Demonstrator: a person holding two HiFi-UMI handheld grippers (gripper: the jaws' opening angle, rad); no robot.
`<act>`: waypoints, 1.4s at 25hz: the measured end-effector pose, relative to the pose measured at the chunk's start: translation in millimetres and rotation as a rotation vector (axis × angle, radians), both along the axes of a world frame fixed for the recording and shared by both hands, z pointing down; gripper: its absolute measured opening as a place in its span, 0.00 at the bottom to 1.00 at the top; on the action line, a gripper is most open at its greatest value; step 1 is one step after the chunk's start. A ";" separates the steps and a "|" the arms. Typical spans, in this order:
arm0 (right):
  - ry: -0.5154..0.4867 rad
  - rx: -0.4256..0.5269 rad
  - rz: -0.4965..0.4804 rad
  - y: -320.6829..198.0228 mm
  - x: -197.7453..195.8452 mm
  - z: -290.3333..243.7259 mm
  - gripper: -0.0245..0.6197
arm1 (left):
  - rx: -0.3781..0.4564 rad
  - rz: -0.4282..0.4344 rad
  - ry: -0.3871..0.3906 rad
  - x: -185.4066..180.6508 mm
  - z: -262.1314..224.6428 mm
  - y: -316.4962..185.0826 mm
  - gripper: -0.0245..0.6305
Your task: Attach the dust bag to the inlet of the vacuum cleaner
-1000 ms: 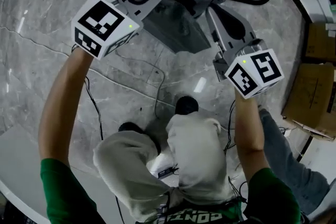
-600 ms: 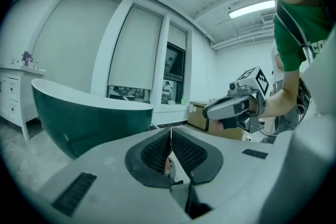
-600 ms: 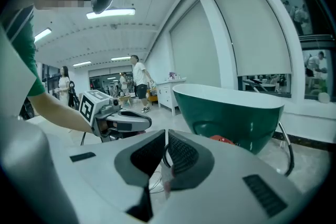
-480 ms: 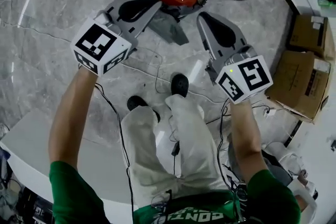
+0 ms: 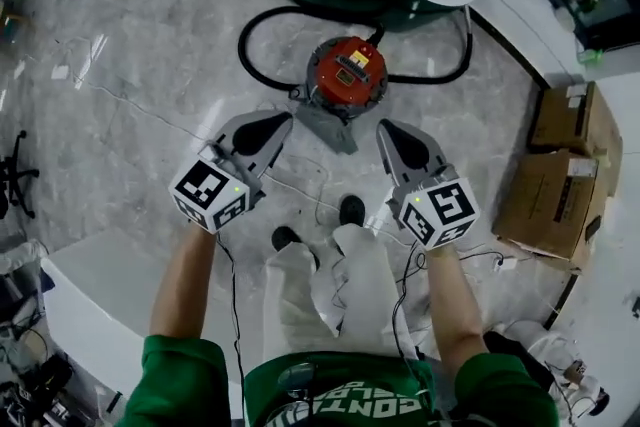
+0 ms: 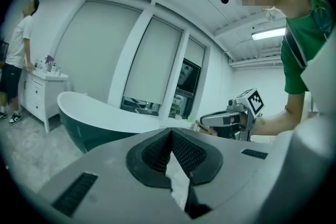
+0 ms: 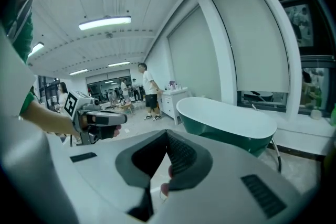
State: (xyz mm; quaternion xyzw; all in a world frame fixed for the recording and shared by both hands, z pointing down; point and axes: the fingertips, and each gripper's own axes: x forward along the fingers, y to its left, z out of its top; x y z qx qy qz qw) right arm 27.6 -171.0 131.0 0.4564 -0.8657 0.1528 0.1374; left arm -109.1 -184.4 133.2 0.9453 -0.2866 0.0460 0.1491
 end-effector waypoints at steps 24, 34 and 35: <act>-0.125 0.039 -0.315 -67.4 170.1 -183.3 0.05 | -0.032 -0.563 0.084 171.9 -154.5 -10.0 0.04; -0.137 0.053 -0.385 -54.4 213.8 -211.7 0.05 | 0.015 -0.663 0.107 215.1 -188.0 9.5 0.04; -0.139 0.056 -0.390 -53.0 215.6 -215.3 0.05 | 0.018 -0.668 0.110 216.3 -190.9 12.9 0.04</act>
